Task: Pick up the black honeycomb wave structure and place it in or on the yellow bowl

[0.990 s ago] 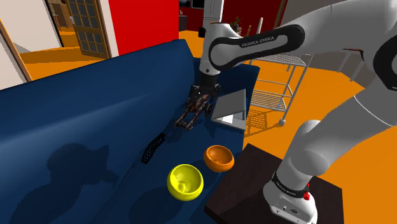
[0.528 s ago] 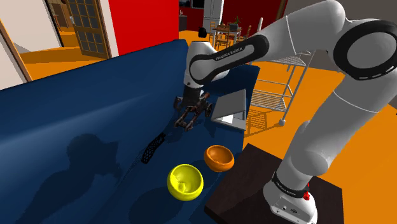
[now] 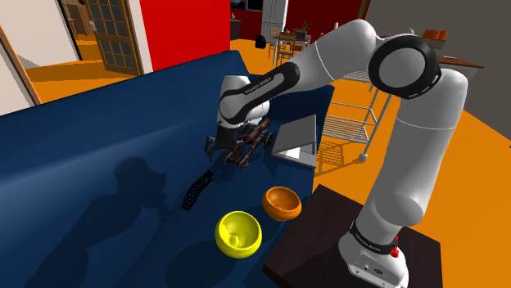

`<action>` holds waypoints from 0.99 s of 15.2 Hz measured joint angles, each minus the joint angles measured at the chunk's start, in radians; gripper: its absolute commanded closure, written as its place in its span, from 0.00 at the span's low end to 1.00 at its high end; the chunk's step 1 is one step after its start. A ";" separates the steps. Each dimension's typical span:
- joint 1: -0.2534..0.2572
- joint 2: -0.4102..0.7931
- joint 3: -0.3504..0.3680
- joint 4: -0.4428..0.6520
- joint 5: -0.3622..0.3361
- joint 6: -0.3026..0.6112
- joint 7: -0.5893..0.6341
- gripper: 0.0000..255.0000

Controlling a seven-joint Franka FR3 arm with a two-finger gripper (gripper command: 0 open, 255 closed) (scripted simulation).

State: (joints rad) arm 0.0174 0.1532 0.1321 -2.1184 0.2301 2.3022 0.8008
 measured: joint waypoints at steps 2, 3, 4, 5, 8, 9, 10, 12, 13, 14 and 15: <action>0.008 0.072 0.004 0.048 0.020 0.023 0.041 0.00; 0.009 0.108 0.005 0.064 0.032 0.042 0.054 0.00; 0.013 0.146 0.006 0.096 0.041 0.047 0.073 0.00; 0.014 0.174 0.006 0.113 0.053 0.058 0.087 0.00; 0.024 0.293 0.008 0.209 0.082 0.083 0.140 0.00; 0.029 0.343 0.009 0.258 0.089 0.087 0.161 0.00; 0.030 0.374 0.008 0.290 0.097 0.085 0.175 0.00; 0.032 0.413 0.009 0.312 0.105 0.102 0.182 0.00; 0.036 0.428 0.010 0.319 0.107 0.111 0.185 0.00; 0.037 0.439 0.011 0.322 0.108 0.119 0.184 0.00; 0.039 0.450 0.012 0.326 0.109 0.127 0.185 0.00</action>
State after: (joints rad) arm 0.0562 0.6031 0.1439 -1.7929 0.3390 2.4292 0.9855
